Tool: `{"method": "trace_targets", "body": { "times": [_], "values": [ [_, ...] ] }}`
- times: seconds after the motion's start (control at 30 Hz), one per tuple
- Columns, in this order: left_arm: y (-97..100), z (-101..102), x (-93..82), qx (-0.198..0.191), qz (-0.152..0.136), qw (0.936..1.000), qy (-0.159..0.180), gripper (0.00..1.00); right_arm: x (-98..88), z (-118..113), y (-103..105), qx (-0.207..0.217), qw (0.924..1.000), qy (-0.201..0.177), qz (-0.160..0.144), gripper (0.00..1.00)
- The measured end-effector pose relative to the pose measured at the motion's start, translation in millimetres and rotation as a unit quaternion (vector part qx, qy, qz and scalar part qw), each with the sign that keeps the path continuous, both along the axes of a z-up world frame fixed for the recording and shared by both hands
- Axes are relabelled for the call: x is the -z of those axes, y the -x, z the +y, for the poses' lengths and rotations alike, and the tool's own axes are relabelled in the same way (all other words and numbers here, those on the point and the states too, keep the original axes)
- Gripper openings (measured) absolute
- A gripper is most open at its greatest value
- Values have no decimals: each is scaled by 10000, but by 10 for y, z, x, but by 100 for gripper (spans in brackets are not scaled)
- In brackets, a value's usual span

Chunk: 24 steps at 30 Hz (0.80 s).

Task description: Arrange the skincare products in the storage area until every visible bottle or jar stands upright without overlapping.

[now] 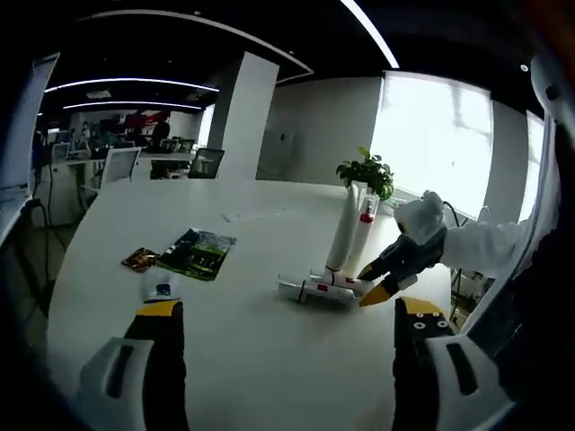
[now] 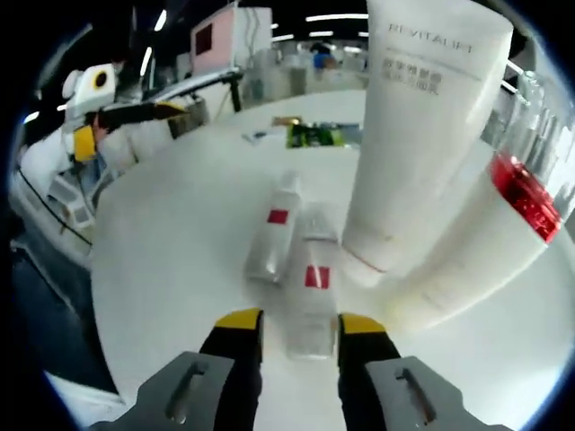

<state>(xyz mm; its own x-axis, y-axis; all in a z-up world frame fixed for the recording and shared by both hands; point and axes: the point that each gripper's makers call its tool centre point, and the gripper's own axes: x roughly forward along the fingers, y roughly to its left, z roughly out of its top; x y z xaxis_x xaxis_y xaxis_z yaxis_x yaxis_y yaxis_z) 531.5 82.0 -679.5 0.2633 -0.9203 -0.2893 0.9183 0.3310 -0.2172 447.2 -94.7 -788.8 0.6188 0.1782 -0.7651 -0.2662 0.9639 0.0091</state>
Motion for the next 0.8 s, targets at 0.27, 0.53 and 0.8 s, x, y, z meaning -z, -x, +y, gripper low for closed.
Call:
{"method": "trace_targets", "body": {
  "times": [0.27,0.53,0.8],
  "values": [
    [-104,84,67,-448,156,9988,-132,88,30,-31,-25,53,10000,48,-41,20],
    [-142,89,85,-750,286,9967,-77,86,36,-47,-21,4,9997,243,-61,16],
    [-127,81,102,-1034,483,9935,5,82,34,-57,-1,224,9994,230,-140,13]
  ]
}}
